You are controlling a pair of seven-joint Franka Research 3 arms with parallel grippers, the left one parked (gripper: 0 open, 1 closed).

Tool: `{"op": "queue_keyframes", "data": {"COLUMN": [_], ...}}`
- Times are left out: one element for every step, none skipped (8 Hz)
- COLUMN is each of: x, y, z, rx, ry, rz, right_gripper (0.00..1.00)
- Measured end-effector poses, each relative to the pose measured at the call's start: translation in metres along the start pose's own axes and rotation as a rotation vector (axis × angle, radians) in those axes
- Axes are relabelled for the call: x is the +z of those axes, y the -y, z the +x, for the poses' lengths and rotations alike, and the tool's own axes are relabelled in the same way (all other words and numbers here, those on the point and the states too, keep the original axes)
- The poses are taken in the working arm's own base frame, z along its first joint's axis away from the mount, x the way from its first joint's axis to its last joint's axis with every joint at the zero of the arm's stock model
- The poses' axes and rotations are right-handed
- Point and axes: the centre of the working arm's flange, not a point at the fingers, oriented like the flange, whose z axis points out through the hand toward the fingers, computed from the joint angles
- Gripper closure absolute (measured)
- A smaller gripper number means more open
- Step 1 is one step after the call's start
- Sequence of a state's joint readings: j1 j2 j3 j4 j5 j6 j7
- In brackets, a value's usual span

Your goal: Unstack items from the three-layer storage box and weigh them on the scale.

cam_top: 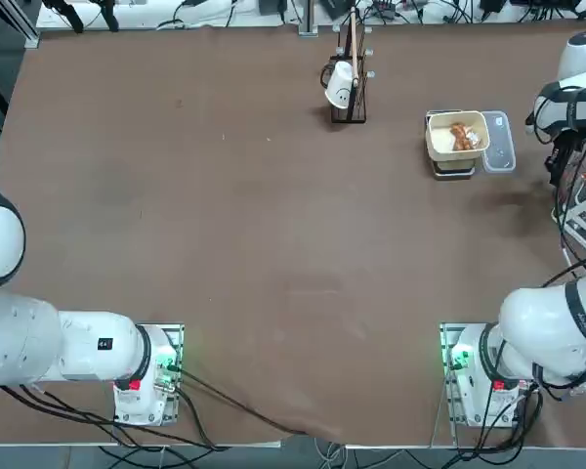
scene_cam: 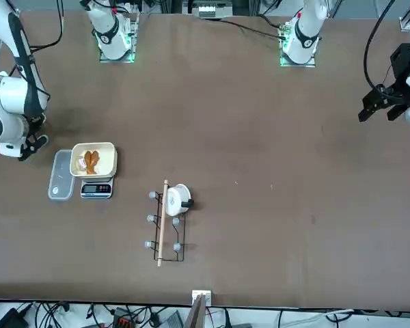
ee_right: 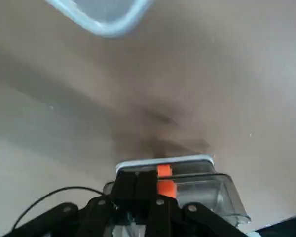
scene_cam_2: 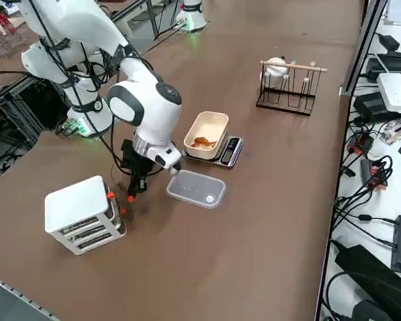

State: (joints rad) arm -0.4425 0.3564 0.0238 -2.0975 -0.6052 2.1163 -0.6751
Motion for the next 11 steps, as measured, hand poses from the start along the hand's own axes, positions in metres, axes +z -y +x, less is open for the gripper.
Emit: {"op": "queue_keyframes", "data": {"x": [0.005, 0.010, 0.014, 0.018, 0.023, 0.023, 0.023, 0.023, 0.022, 0.021, 0.014], "y": [-0.002, -0.004, -0.005, -0.007, -0.009, -0.009, -0.009, -0.009, -0.009, -0.009, -0.008], "z": [-0.006, -0.011, -0.016, -0.022, -0.027, -0.027, -0.027, -0.027, -0.027, -0.026, -0.021], "rx": [0.005, 0.009, 0.013, 0.018, 0.025, 0.025, 0.025, 0.025, 0.025, 0.027, 0.038], "ry": [0.004, 0.009, 0.014, 0.019, 0.022, 0.020, 0.020, 0.020, 0.019, 0.016, -0.006], "rz": [0.009, 0.014, 0.019, 0.024, 0.031, 0.031, 0.031, 0.031, 0.030, 0.029, 0.033], "right_gripper": [0.98, 0.98, 0.98, 0.98, 0.98, 0.98, 0.98, 0.98, 0.98, 0.98, 0.97]}}
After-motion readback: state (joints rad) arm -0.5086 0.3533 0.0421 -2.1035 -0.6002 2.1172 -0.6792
